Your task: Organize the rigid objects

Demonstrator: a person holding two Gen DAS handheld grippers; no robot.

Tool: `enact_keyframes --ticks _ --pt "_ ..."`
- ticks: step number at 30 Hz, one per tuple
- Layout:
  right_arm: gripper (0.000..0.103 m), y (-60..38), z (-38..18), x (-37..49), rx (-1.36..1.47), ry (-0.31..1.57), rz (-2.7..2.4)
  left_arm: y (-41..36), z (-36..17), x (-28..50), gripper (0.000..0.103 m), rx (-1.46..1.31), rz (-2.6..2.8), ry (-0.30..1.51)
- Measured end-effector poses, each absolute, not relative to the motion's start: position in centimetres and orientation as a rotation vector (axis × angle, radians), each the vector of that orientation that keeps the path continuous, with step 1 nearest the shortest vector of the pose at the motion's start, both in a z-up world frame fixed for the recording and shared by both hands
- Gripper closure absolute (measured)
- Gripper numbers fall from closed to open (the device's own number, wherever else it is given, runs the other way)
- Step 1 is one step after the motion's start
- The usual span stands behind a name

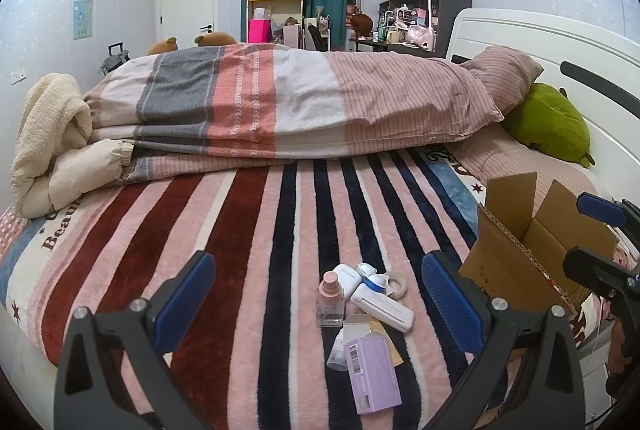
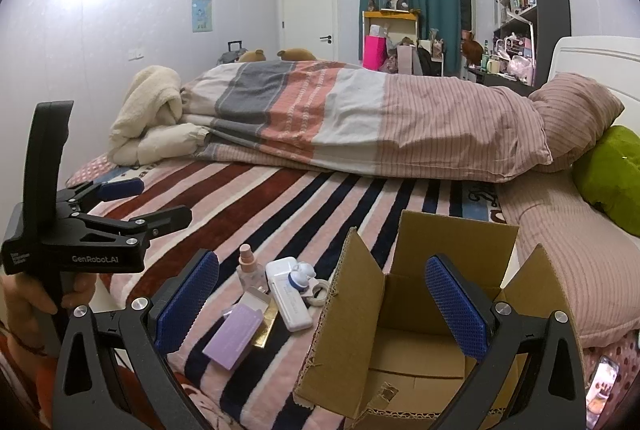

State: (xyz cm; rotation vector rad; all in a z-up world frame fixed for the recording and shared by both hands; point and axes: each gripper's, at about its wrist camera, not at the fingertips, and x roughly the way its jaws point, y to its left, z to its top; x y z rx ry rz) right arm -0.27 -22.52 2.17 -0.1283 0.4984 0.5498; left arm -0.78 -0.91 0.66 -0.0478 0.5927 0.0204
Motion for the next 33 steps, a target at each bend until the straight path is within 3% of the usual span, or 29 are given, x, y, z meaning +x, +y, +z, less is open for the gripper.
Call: enact_keyframes --ticks 25,33 --pt "0.000 -21.2 2.5 -1.2 -0.165 0.488 0.545 0.9 0.7 -1.5 0.000 -0.079 0.004 0.572" --pt "0.022 -14.8 1.6 -2.4 -0.289 0.529 0.653 5.5 -0.8 -1.6 0.000 -0.122 0.045 0.577"
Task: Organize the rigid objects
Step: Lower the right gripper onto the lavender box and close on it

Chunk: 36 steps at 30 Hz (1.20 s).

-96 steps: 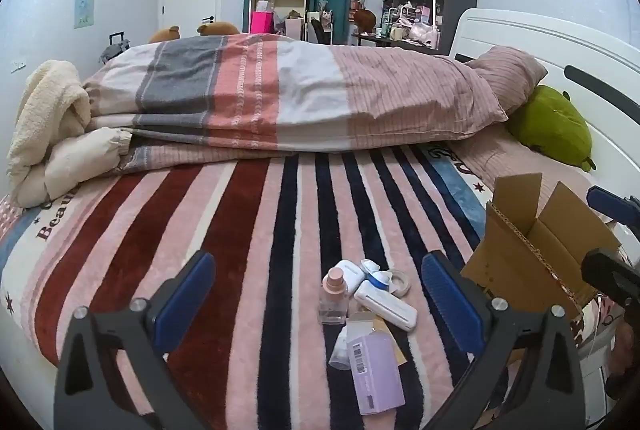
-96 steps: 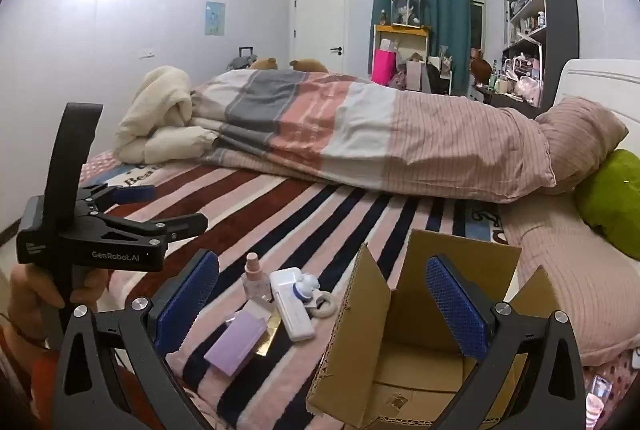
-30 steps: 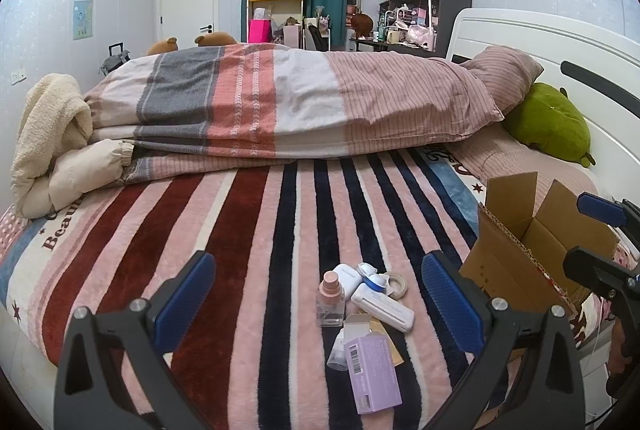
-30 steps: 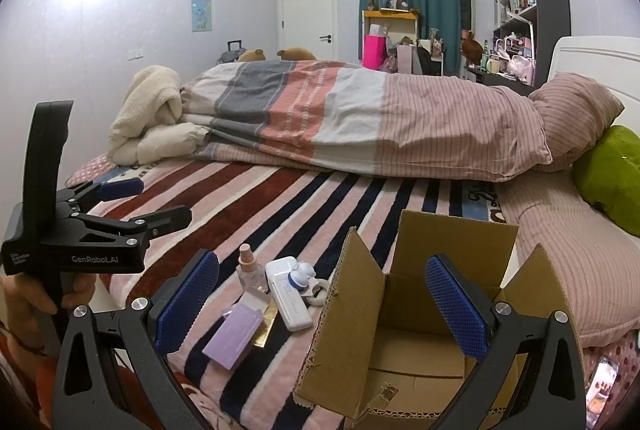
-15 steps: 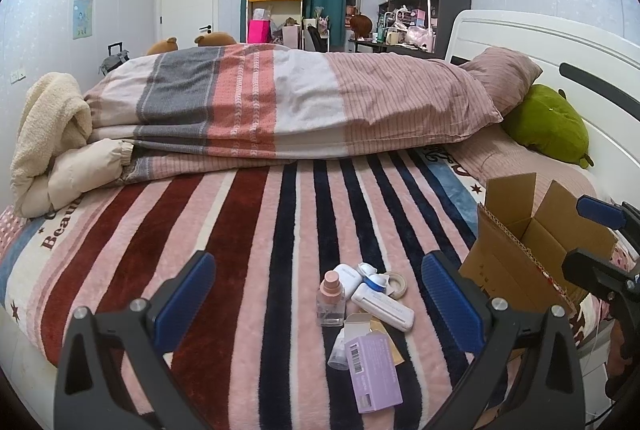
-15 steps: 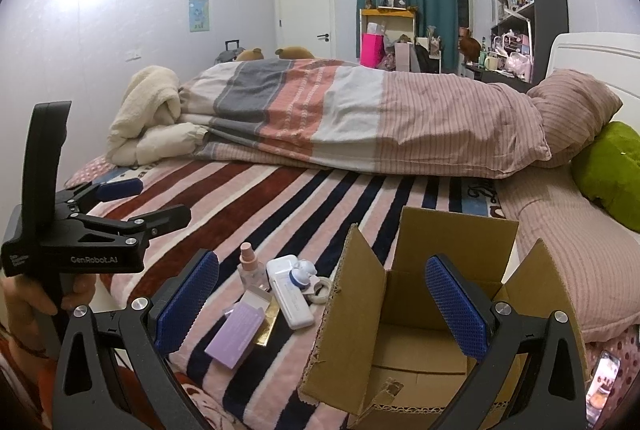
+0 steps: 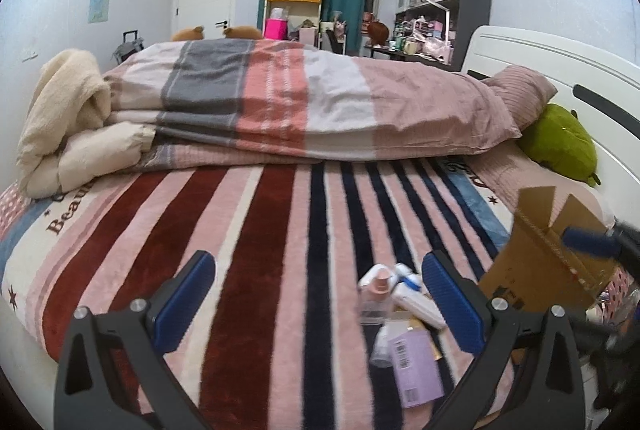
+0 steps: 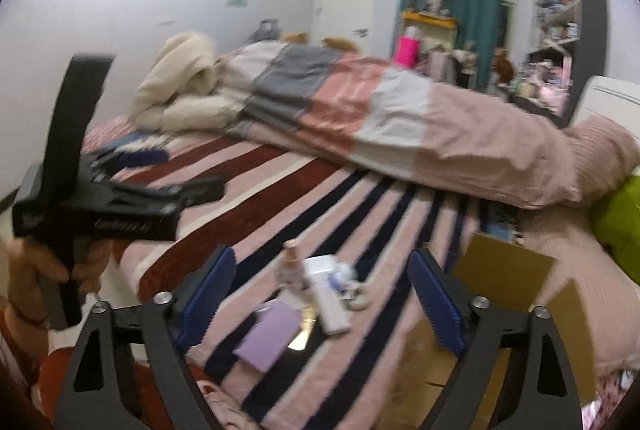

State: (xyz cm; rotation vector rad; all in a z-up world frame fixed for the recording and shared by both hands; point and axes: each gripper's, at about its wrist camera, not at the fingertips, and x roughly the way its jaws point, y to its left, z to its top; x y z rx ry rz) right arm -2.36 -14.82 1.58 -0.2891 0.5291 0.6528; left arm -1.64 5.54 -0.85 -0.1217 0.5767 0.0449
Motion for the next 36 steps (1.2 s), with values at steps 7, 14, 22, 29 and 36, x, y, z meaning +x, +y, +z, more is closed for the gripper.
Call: enact_keyframes --ticks 7,14,22,29,36 --pt "0.024 -9.3 -4.9 -0.7 -0.369 0.782 0.723 9.0 -4.5 -1.3 0.000 -0.183 0.030 0.630" --pt "0.024 -10.2 -11.0 2.6 -0.253 1.048 0.651 10.3 -6.8 -0.7 0.000 -0.198 0.032 0.675" --pt "0.043 -10.2 -13.4 3.9 -0.182 1.167 0.640 9.6 -7.1 -0.7 0.000 -0.182 -0.028 0.680" --pt "0.066 -11.1 -12.7 3.1 -0.195 1.092 0.667 8.2 -6.9 -0.7 0.000 -0.172 -0.110 0.696" --pt "0.068 -10.6 -10.9 2.1 -0.232 1.020 0.699 5.9 -6.0 -1.1 0.000 -0.136 -0.186 0.698"
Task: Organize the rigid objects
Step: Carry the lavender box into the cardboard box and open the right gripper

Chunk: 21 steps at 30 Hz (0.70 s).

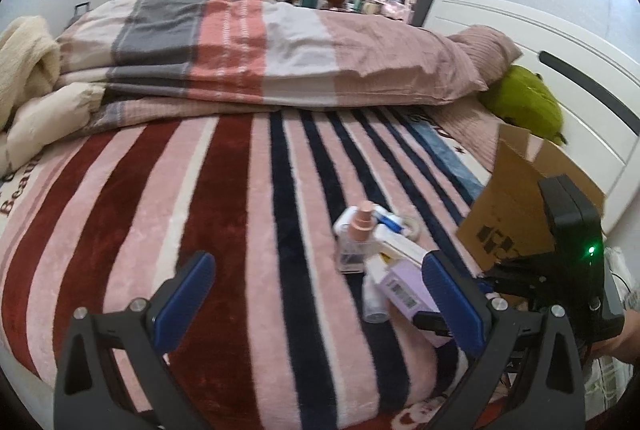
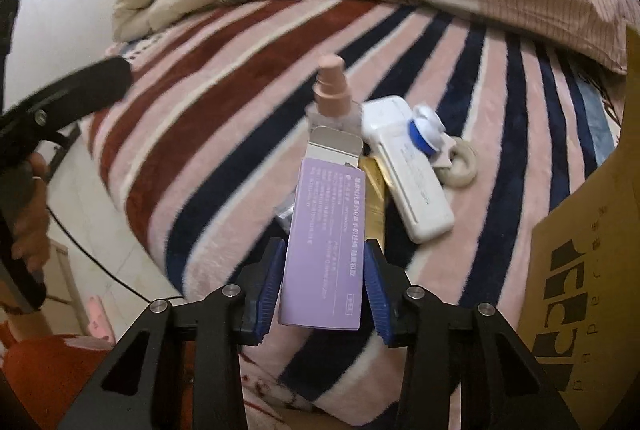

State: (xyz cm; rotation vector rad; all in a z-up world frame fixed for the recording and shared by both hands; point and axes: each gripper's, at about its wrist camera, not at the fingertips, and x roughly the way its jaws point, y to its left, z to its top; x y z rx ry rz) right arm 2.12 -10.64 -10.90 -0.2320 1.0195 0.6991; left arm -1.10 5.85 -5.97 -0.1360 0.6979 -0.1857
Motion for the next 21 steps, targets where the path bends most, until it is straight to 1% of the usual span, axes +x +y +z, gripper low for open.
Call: enact_keyframes --ticks 4,9,10,11,13,14,15,16,21 --pt "0.068 -10.8 -9.3 1.1 -0.248 0.939 0.741 5.1 -4.8 -1.0 0.001 -0.170 -0.320 0.699" --pt "0.068 -11.3 -5.0 -1.0 -0.241 0.801 0.830 2.9 -2.1 0.0 0.003 -0.204 -0.441 0.705" --pt "0.068 -11.6 -3.9 -1.4 -0.239 0.760 0.840 2.3 -1.4 0.3 0.010 -0.196 -0.457 0.694" --pt "0.068 -11.6 -3.1 -1.7 -0.241 0.733 0.846 1.6 -0.5 0.5 0.015 -0.193 -0.484 0.679" --pt "0.068 -12.4 -1.2 -1.9 -0.230 0.662 0.841 0.1 1.0 1.1 0.033 -0.186 -0.542 0.670" --pt "0.068 -13.3 -0.1 -1.9 -0.215 0.629 0.834 -1.1 1.8 1.5 0.038 -0.172 -0.572 0.667" --pt "0.068 -13.6 0.4 -1.4 -0.206 0.613 0.830 -1.8 2.3 1.8 0.051 -0.162 -0.589 0.668" --pt "0.068 -14.2 1.0 -1.1 -0.196 0.597 0.825 -2.8 2.7 2.1 0.062 -0.150 -0.611 0.671" --pt "0.068 -19.2 2.7 0.2 -0.149 0.550 0.750 -9.0 4.0 4.7 0.067 -0.103 -0.708 0.686"
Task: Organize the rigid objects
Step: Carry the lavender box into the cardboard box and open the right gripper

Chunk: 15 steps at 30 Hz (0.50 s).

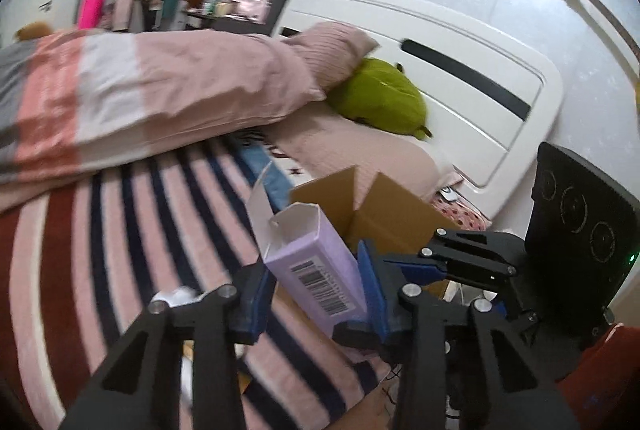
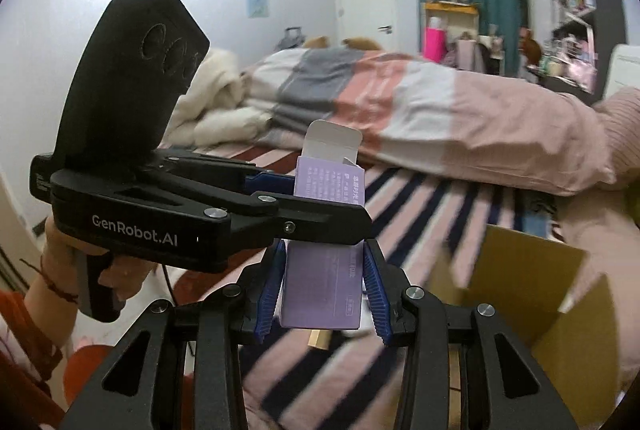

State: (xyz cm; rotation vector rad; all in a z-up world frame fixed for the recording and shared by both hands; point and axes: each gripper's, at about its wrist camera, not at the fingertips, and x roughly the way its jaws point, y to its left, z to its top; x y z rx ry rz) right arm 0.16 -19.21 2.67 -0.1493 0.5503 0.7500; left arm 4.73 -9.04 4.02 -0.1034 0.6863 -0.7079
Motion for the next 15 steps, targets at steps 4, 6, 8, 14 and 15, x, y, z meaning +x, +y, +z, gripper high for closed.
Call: enact_keyframes --ticks 4,6,8,14,15 --pt "0.068 -23.6 3.0 1.9 -0.093 0.566 0.681 -14.0 4.2 7.0 0.069 -0.053 -0.764 0.722" --pt "0.068 -25.5 3.1 2.3 -0.073 0.579 0.647 -16.1 4.0 8.0 0.069 -0.039 -0.796 0.751" --pt "0.068 -27.1 3.0 2.8 -0.061 0.597 0.615 -17.9 3.5 9.0 0.069 -0.029 -0.826 0.785" --pt "0.068 -30.2 1.9 4.4 -0.043 0.680 0.539 -21.4 1.6 10.8 0.066 0.004 -0.853 0.881" --pt "0.067 -30.2 1.6 4.8 -0.050 0.699 0.529 -21.6 1.5 11.0 0.051 0.018 -0.834 0.895"
